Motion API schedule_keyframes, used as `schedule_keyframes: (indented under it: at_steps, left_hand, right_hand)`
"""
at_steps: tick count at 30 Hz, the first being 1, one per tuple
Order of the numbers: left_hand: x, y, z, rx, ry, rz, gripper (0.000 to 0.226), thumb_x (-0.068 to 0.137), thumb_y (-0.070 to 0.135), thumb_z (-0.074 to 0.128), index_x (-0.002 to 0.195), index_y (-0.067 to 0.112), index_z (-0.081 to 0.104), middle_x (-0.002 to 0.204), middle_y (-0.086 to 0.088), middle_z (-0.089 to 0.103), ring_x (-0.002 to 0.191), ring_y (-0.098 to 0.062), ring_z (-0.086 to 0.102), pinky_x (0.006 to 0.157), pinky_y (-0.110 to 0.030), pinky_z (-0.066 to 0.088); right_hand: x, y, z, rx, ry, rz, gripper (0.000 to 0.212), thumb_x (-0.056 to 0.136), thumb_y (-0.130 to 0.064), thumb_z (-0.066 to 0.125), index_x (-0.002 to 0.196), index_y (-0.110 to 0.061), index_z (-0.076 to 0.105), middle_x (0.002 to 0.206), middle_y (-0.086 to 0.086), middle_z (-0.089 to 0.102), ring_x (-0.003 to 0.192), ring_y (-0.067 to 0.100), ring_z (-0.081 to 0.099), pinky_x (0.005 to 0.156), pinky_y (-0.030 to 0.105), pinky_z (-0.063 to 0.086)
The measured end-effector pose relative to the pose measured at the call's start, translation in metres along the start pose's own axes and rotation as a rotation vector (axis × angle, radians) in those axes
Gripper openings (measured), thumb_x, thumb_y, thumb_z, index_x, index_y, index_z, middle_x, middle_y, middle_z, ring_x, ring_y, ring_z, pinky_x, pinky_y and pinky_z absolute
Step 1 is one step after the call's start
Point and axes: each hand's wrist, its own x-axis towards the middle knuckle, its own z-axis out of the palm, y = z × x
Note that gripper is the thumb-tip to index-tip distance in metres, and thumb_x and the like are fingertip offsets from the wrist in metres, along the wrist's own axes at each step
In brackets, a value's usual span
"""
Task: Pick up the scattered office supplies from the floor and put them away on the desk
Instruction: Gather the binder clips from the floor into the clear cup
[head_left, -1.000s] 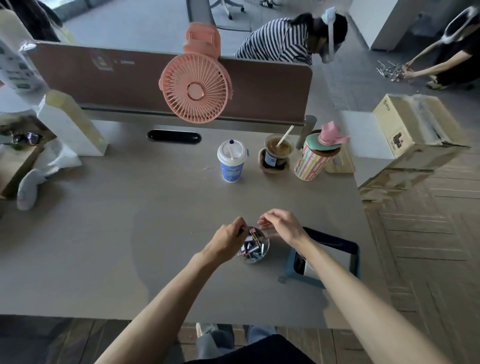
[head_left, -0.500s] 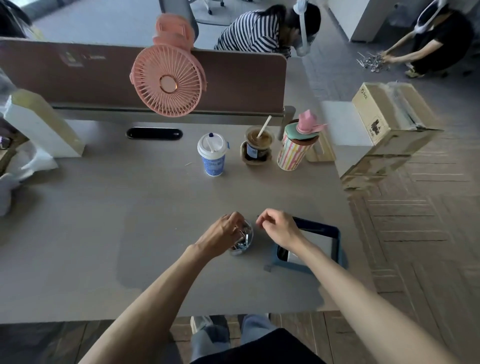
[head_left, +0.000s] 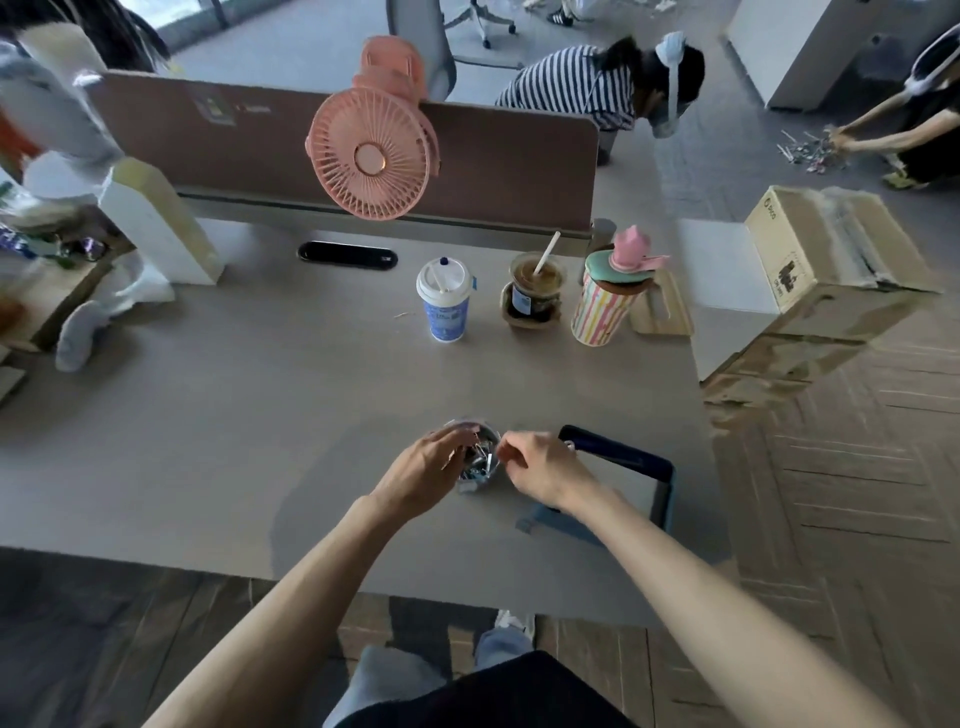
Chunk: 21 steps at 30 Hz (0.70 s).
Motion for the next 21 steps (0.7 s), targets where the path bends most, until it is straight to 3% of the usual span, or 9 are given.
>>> schedule_keyframes:
  at_steps: [3, 7, 11, 14, 18, 21]
  left_hand:
    - [-0.016, 0.004, -0.003, 0.027, 0.057, -0.031, 0.025, 0.088, 0.004, 0.054, 0.110, 0.012, 0.063, 0.117, -0.004, 0.066, 0.099, -0.024, 0.062, 0.080, -0.023, 0.046]
    - [-0.036, 0.004, -0.005, 0.085, 0.029, -0.021, 0.024, 0.085, 0.006, 0.054, 0.107, 0.011, 0.062, 0.107, -0.008, 0.067, 0.092, -0.030, 0.060, 0.075, -0.030, 0.044]
    - [-0.053, -0.003, -0.010, 0.076, 0.035, -0.038, 0.025, 0.087, 0.006, 0.051, 0.110, 0.010, 0.062, 0.108, -0.007, 0.066, 0.097, -0.027, 0.059, 0.078, -0.032, 0.048]
    - [-0.066, -0.006, -0.012, 0.077, 0.052, -0.064, 0.027, 0.089, 0.008, 0.050, 0.112, 0.013, 0.061, 0.108, -0.005, 0.065, 0.100, -0.024, 0.058, 0.081, -0.035, 0.049]
    - [-0.080, -0.011, -0.013, 0.097, 0.056, -0.076, 0.026, 0.089, 0.008, 0.050, 0.112, 0.014, 0.061, 0.109, -0.003, 0.065, 0.101, -0.021, 0.058, 0.083, -0.030, 0.047]
    - [-0.084, -0.014, -0.011, 0.095, 0.038, -0.115, 0.025, 0.090, 0.009, 0.050, 0.111, 0.014, 0.062, 0.110, -0.002, 0.066, 0.104, -0.020, 0.058, 0.086, -0.030, 0.047]
  right_hand:
    - [-0.013, -0.003, 0.014, -0.153, -0.043, -0.123, 0.016, 0.086, -0.003, 0.048, 0.096, -0.007, 0.061, 0.097, 0.011, 0.063, 0.090, 0.031, 0.062, 0.074, 0.036, 0.049]
    - [-0.032, -0.006, 0.042, -0.448, -0.226, -0.193, 0.035, 0.090, 0.001, 0.044, 0.121, -0.008, 0.057, 0.122, 0.010, 0.054, 0.112, 0.027, 0.053, 0.093, 0.035, 0.047]
    - [-0.035, -0.005, 0.061, -0.981, -0.318, -0.219, 0.021, 0.091, -0.013, 0.055, 0.112, -0.010, 0.059, 0.112, 0.010, 0.060, 0.108, 0.027, 0.049, 0.090, 0.037, 0.039]
    - [-0.035, 0.000, 0.067, -1.240, -0.337, -0.234, 0.028, 0.093, -0.018, 0.055, 0.120, -0.011, 0.053, 0.116, 0.009, 0.063, 0.113, 0.030, 0.048, 0.103, 0.043, 0.032]
    - [-0.038, 0.003, 0.074, -1.343, -0.346, -0.291, 0.031, 0.096, -0.006, 0.047, 0.126, -0.006, 0.053, 0.122, 0.010, 0.063, 0.120, 0.033, 0.047, 0.114, 0.050, 0.019]
    - [-0.040, 0.003, 0.075, -1.252, -0.344, -0.298, 0.029, 0.094, 0.001, 0.045, 0.121, -0.003, 0.056, 0.119, 0.014, 0.064, 0.117, 0.034, 0.050, 0.114, 0.050, 0.021]
